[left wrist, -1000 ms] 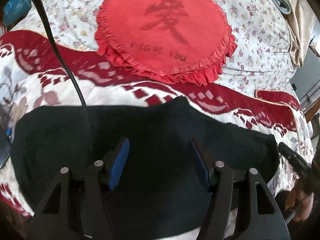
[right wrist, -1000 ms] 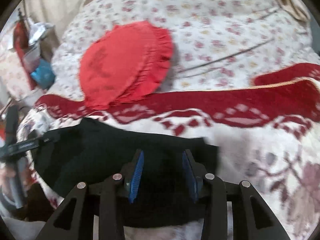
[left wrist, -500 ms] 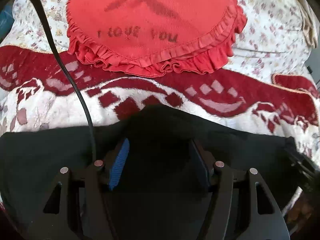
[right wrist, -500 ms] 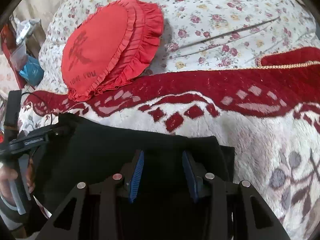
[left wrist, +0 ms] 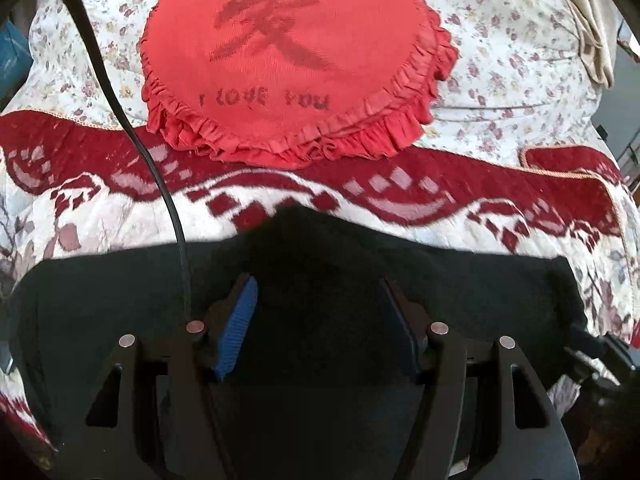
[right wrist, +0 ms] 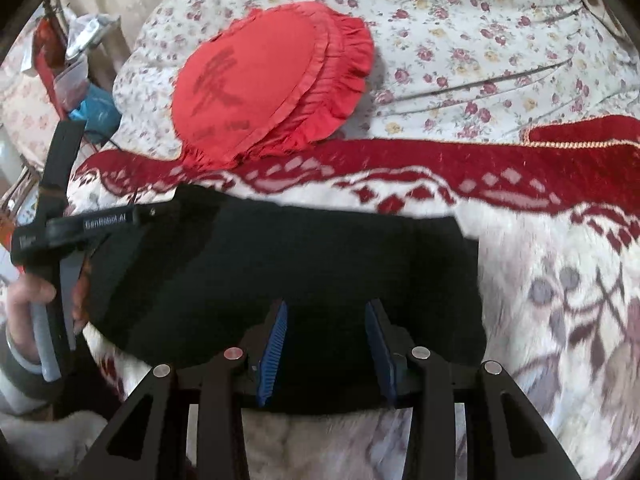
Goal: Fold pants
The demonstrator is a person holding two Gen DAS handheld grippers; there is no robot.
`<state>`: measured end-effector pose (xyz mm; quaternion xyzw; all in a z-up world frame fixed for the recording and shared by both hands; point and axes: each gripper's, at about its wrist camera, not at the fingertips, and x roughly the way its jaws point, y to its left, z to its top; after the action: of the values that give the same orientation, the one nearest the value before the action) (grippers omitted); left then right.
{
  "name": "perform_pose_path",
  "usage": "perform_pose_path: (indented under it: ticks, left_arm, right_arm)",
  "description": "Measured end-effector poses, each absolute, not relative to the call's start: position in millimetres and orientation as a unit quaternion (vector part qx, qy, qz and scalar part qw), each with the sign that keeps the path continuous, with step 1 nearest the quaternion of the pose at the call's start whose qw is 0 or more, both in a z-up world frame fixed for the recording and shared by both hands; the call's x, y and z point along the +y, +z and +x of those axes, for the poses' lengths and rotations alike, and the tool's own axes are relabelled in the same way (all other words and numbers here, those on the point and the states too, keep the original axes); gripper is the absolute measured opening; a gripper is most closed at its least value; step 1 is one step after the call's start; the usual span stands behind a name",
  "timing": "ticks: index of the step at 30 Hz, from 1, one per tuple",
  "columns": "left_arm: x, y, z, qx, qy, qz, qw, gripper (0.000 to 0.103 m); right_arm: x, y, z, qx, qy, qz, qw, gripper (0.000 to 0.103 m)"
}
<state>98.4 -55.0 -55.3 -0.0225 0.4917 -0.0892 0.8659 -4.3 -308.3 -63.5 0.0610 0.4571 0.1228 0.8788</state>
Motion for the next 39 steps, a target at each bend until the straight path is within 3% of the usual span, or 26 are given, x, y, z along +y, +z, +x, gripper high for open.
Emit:
perform_pose_path:
  ticks: [9,14,17,22,27,34,36,39]
  left_arm:
    - [-74,-82,69,0.506,-0.099,-0.003,0.857,0.061]
    - [-88,-63,78,0.500,-0.137,-0.014,0.855,0.064]
    - [-110,-54,87,0.498,-0.184,-0.010,0.848,0.071]
    - [-172,-53,97,0.499,-0.280,0.024,0.820,0.072]
    - [-231,-66,106,0.520,-0.350,0.077,0.775,0.072]
    - [-280,-81,123,0.527,-0.370,0.096,0.759,0.075]
    - [-289,-85,126,0.531,-0.381,0.087,0.752,0.075]
    - [-297,-93,127,0.526,-0.374,0.082,0.759,0.069]
  right_arm:
    - [-320,-88,-22,0.480,0.123,0.095,0.863,0.041]
    - [-347,-80,-45,0.470,0.110,0.152,0.862,0.049]
    - [-361,-87,-53,0.477,0.091,0.177,0.856,0.050]
    - [-384,-102,-50,0.468,0.086,0.251,0.843,0.052]
    - [-389,-110,-47,0.428,0.103,0.295,0.848,0.063]
    - [-392,-118,-45,0.390,0.112,0.341,0.848,0.064]
    - [-392,-118,-43,0.385,0.112,0.341,0.851,0.064]
    - [-393,-117,-34,0.387,0.098,0.327,0.857,0.039]
